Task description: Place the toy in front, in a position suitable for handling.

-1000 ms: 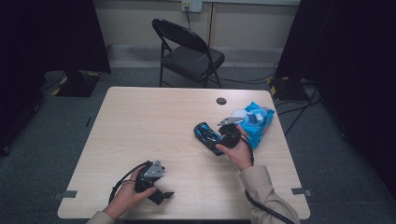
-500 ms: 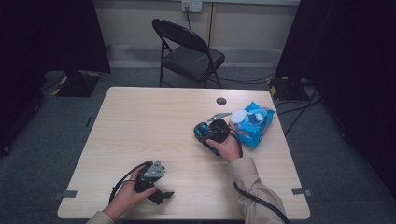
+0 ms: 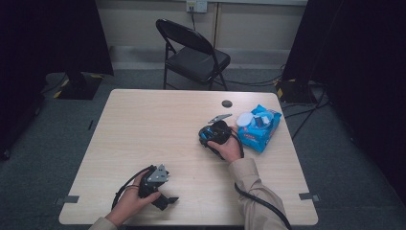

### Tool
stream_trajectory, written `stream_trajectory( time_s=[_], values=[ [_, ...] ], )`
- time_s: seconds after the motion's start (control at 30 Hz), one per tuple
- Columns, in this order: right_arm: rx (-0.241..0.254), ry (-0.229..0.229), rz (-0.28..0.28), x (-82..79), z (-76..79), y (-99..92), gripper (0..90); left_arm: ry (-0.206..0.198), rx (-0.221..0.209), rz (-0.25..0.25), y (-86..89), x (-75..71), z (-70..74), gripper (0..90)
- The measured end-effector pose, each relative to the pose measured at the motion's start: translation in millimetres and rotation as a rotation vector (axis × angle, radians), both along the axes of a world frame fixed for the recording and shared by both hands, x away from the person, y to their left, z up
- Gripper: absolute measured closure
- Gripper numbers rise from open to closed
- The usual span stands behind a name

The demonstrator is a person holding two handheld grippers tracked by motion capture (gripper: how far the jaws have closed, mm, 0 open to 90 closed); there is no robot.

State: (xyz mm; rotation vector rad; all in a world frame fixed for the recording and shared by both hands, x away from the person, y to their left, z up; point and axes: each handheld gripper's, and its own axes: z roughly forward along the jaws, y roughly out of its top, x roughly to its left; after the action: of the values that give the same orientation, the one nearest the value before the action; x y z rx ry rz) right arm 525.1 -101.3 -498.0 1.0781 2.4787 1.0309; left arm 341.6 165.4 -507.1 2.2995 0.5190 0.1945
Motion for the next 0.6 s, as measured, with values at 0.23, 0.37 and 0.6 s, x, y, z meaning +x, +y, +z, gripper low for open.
stream_trajectory(
  time_s=[0.23,0.37,0.6],
  values=[
    [0.005,-0.009,-0.010,-0.6,-2.8,-1.2,23.0,0.000,0.000,0.001,0.0,-0.1,0.0,0.0],
    [-0.013,-0.030,-0.004,-1.8,-3.5,0.3,24.5,0.000,0.001,0.000,0.1,-0.1,0.0,0.0],
    [-0.007,-0.031,0.001,-1.8,-3.4,-1.0,25.2,0.000,0.001,0.002,0.1,-0.2,0.0,0.0]
  ],
)
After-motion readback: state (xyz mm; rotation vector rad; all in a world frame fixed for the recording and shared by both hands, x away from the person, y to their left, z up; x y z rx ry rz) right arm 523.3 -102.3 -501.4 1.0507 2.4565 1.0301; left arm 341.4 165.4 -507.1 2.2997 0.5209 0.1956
